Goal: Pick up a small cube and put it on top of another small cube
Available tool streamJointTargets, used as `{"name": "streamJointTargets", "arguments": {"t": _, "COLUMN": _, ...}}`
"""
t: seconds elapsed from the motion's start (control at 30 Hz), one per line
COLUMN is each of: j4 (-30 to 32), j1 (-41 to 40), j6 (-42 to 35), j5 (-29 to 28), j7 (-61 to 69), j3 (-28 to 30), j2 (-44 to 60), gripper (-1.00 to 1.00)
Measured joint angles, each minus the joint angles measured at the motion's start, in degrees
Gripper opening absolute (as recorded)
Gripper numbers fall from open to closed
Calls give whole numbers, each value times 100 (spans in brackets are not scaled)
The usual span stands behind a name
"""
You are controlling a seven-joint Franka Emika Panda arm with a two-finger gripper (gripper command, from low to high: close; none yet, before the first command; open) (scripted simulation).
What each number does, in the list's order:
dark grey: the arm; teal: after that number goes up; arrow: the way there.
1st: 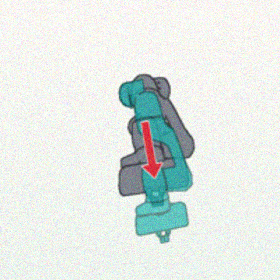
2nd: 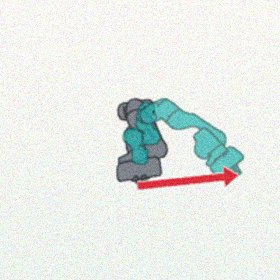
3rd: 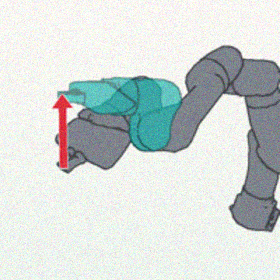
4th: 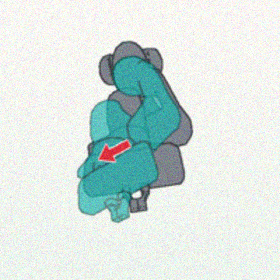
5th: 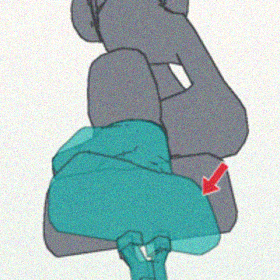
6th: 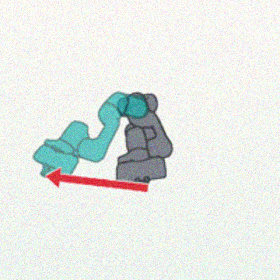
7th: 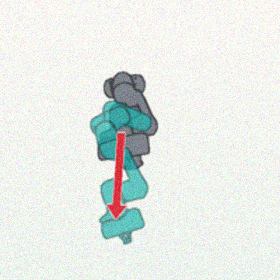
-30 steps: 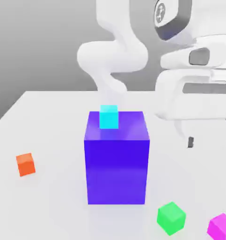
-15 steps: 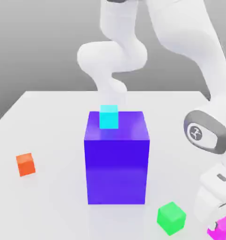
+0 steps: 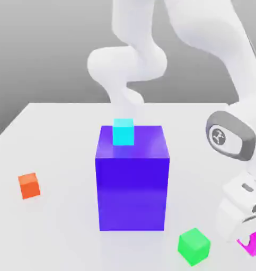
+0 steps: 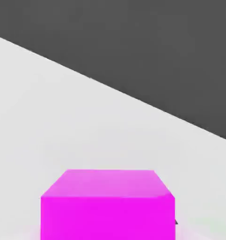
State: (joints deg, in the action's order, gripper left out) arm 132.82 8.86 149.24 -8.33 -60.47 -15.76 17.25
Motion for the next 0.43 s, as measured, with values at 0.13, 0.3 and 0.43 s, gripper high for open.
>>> {"name": "streamJointTargets", "arguments": {"t": 0.13, "j4": 745, "j1": -269, "j6": -12, "j5": 444, "j7": -480, "j3": 190, "j2": -813, "gripper": -100}}
{"name": "streamJointTargets", "arguments": {"t": 0.3, "j4": 947, "j1": -228, "j6": 669, "j5": 182, "j7": -940, "j3": 463, "j2": -333, "gripper": -100}}
{"name": "streamJointTargets", "arguments": {"t": 0.43, "j4": 941, "j1": -183, "j6": 825, "j5": 99, "j7": -1004, "j3": 525, "j2": -166, "gripper": 100}}
